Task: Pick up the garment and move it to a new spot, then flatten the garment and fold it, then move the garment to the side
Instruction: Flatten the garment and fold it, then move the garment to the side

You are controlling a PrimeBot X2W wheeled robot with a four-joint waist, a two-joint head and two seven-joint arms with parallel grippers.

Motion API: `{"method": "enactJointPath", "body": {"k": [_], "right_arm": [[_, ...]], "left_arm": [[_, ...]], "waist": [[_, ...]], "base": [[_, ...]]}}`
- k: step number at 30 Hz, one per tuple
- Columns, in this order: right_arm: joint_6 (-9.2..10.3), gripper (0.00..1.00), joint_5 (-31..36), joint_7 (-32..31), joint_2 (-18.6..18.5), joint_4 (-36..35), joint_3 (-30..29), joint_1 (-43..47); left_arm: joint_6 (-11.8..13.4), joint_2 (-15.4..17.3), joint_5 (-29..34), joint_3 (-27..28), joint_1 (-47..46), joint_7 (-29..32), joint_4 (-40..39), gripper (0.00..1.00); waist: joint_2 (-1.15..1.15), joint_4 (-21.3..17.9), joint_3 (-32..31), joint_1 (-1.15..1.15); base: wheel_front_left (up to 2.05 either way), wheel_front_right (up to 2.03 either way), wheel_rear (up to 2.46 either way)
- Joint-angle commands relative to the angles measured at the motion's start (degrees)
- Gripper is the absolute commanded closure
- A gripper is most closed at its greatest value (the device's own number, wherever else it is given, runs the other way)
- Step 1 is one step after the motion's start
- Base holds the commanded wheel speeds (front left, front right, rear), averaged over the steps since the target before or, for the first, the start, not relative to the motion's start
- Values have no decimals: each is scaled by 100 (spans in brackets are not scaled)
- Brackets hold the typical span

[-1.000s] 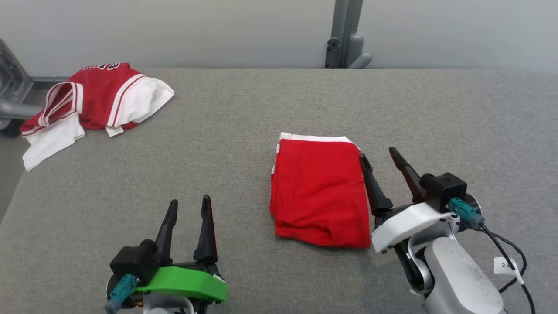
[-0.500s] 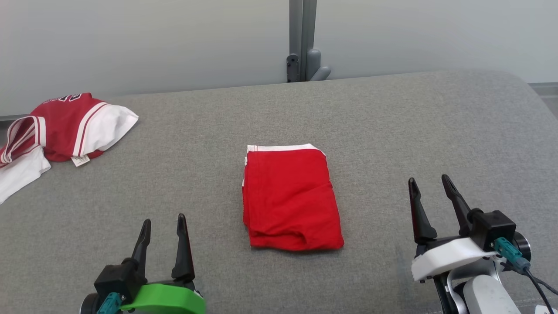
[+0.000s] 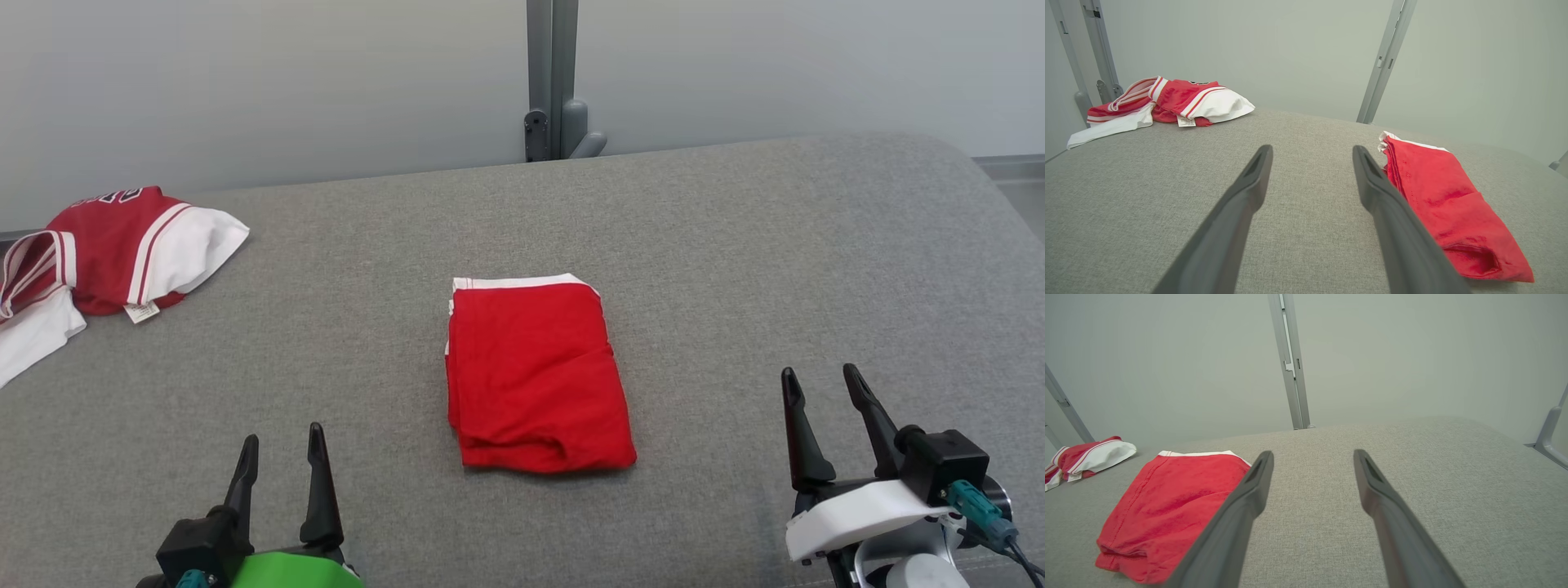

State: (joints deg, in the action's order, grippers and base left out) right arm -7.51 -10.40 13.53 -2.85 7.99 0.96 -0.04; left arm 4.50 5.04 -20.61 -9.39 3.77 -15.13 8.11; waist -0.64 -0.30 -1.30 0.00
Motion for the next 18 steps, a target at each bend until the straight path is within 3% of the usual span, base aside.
{"method": "enactJointPath", "body": {"k": [1,15,18], "right_arm": [[4,0,-41,-32,-9,-49,17,80],[4,0,-56,-139,-9,-13,46,-85],[4,0,-120,-396,-8,104,154,-221]], "left_arm": [[-51,0,55,37,64,-2,23,0],[-156,-84,145,84,-81,-2,100,0],[-168,-104,172,63,-134,-2,97,0]], "waist": [[64,-4,-1,0],[64,87,62,0],[64,154,97,0]], "base": [[0,0,0],[0,0,0],[0,0,0]]}}
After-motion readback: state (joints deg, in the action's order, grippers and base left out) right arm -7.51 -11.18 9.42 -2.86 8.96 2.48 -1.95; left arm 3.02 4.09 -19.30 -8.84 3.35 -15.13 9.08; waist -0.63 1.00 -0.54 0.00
